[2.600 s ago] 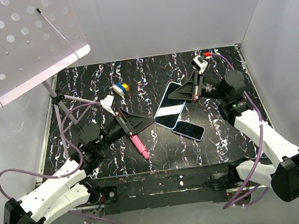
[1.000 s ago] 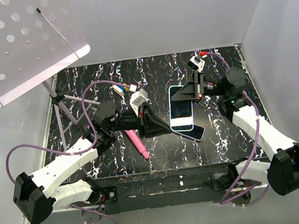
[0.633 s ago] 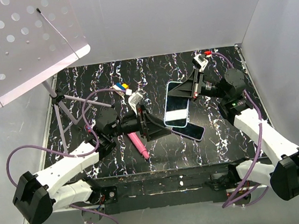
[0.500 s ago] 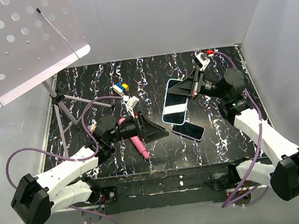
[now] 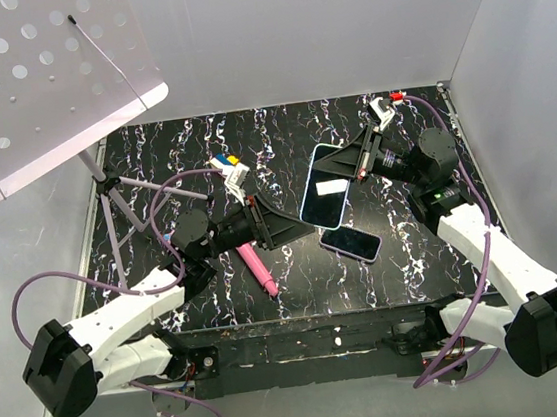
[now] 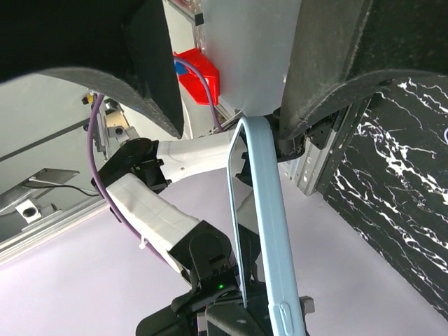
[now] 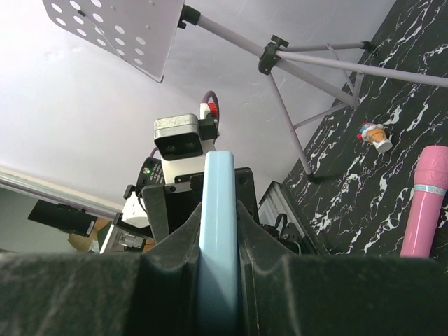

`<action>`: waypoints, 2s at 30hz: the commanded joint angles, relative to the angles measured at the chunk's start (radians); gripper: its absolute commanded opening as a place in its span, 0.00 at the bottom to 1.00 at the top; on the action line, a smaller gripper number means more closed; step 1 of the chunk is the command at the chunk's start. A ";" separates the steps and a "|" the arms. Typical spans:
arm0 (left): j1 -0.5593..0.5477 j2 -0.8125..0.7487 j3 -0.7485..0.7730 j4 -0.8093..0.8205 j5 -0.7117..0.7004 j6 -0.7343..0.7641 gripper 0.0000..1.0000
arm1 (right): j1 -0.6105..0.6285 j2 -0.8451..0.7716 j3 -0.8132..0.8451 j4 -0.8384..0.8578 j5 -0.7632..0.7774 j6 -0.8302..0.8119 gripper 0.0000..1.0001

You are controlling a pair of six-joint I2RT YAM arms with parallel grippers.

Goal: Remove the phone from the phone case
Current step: Remove the phone case from the phone.

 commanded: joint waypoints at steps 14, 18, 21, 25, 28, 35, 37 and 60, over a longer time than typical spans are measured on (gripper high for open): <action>-0.001 0.073 0.091 -0.002 0.068 0.035 0.32 | 0.003 -0.047 0.014 0.018 0.020 -0.014 0.01; 0.001 0.063 0.096 -0.043 0.084 0.073 0.34 | 0.003 -0.041 0.028 -0.001 0.017 -0.013 0.01; 0.001 0.068 0.108 -0.066 0.093 0.099 0.26 | 0.003 -0.039 0.034 -0.010 0.003 -0.013 0.01; -0.001 0.086 0.140 -0.043 0.137 0.147 0.06 | 0.003 -0.038 0.050 -0.046 -0.018 -0.002 0.01; -0.001 0.080 0.147 -0.009 0.202 0.252 0.00 | 0.003 -0.024 0.077 -0.129 -0.064 0.003 0.01; 0.001 0.076 0.258 -0.150 0.363 0.613 0.00 | 0.008 -0.001 0.079 -0.104 -0.187 0.113 0.01; 0.001 0.112 0.277 -0.097 0.403 0.591 0.00 | 0.012 0.005 0.059 0.020 -0.215 0.177 0.01; 0.071 0.335 0.276 -0.313 0.094 0.434 0.00 | 0.051 -0.035 0.080 0.471 -0.218 0.473 0.01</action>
